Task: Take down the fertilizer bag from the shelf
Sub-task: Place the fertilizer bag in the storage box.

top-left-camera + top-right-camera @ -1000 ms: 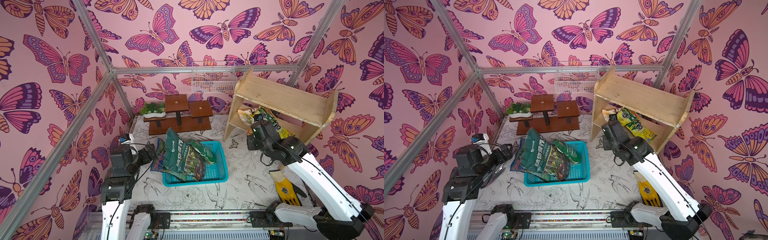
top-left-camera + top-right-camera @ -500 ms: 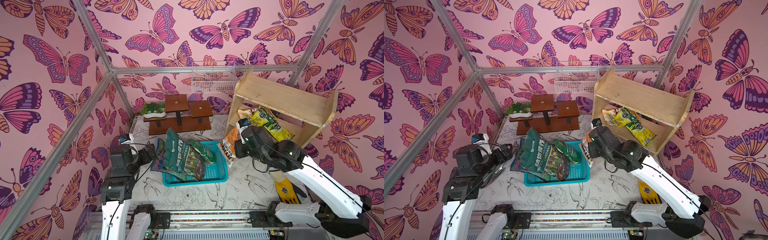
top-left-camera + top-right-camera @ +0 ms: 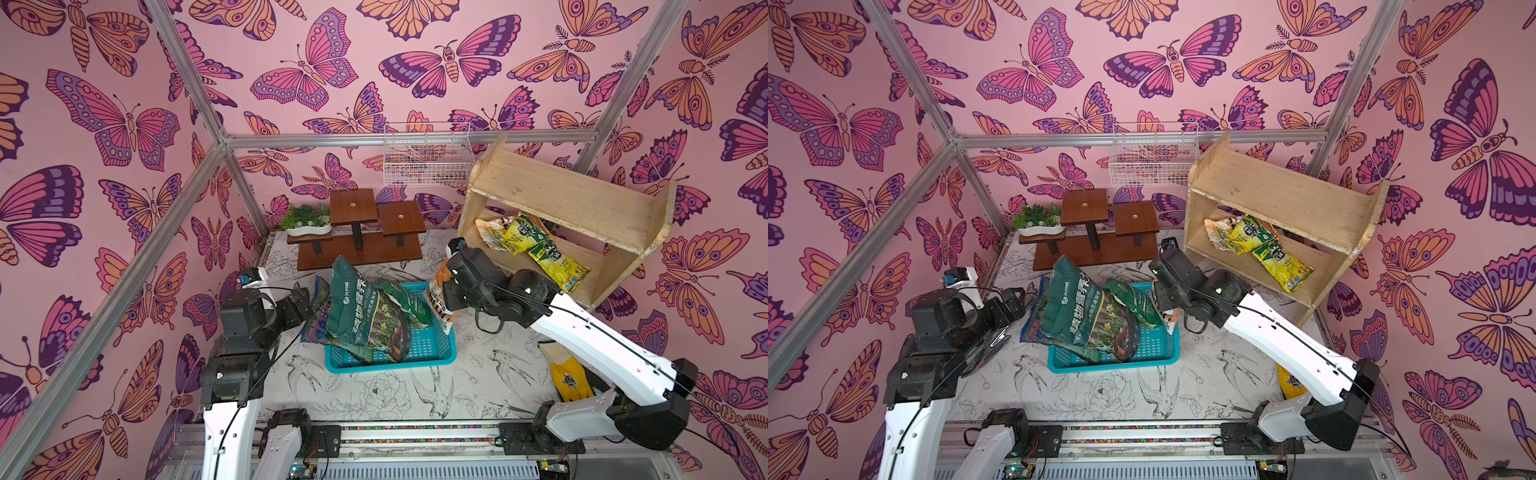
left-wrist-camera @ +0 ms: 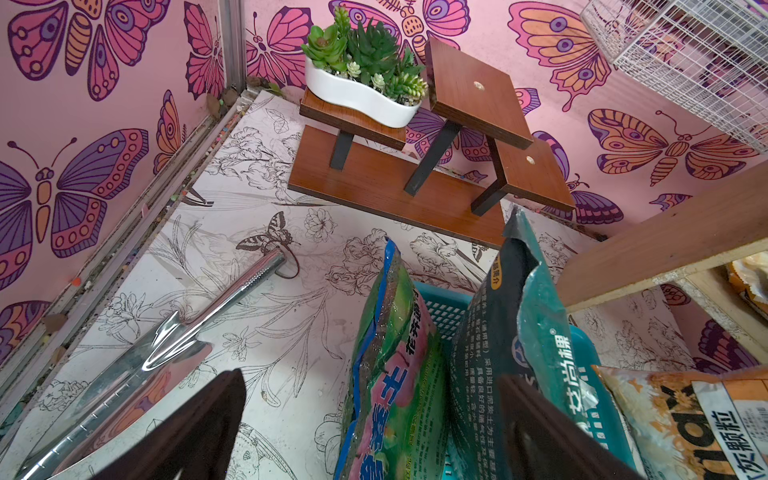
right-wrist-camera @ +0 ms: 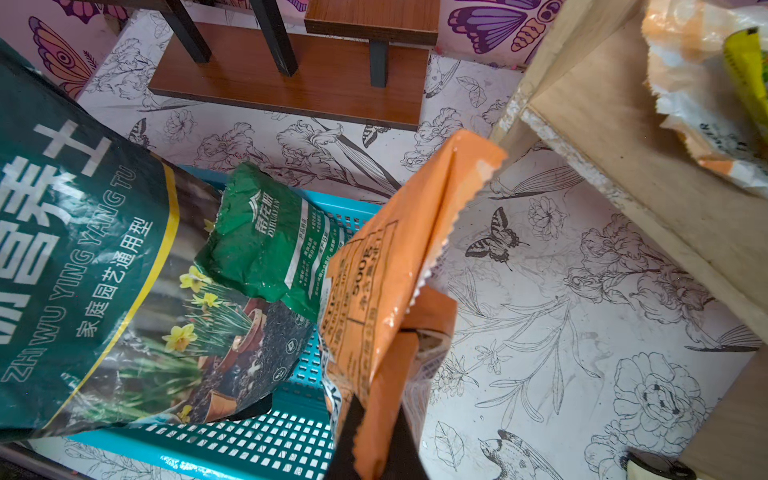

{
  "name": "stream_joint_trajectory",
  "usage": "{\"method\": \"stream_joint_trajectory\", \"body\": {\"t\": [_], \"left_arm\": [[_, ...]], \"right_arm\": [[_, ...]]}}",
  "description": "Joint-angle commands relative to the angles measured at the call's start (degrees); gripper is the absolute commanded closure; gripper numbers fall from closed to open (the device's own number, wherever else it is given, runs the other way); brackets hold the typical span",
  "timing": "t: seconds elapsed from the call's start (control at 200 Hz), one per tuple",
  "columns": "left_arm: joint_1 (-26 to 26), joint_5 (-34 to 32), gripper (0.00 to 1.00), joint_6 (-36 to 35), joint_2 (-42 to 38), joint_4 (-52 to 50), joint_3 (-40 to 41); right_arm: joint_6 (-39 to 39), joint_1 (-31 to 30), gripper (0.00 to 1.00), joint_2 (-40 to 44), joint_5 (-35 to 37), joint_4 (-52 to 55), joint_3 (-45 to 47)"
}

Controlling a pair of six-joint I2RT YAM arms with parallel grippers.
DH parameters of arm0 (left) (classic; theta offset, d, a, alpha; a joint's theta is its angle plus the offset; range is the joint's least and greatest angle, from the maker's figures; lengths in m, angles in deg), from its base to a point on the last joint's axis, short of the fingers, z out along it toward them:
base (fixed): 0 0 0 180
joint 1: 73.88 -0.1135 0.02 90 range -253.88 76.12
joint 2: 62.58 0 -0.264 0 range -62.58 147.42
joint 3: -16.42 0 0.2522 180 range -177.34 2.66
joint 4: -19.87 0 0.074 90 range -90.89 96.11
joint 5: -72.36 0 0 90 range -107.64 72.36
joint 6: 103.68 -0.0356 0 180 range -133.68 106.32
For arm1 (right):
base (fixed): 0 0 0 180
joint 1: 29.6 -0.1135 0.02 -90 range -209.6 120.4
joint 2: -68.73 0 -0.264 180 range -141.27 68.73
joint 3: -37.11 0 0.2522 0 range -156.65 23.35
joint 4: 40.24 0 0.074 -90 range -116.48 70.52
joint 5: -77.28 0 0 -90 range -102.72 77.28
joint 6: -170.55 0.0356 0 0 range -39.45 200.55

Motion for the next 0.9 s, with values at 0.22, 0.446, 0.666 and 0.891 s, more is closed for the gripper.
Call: {"method": "stream_joint_trajectory", "body": {"t": [0.22,0.446,0.666,0.891], "left_arm": [[-0.01,-0.32,0.00,-0.43,-0.50,0.81,0.69],[0.03,-0.32,0.00,-0.40,-0.57,0.80,0.72],[0.06,-0.32,0.00,-0.37,-0.57,0.83,0.69],[-0.01,-0.33,0.00,-0.46,-0.57,0.81,0.69]], "right_arm": [[3.00,-0.29,1.00,-6.56,6.74,-6.23,-2.82],[3.42,-0.30,1.00,-10.73,7.53,-9.44,-0.63],[3.97,-0.29,1.00,-17.31,5.30,-11.64,-0.75],[4.86,-1.65,1.00,-23.73,4.03,-14.90,0.44]]}}
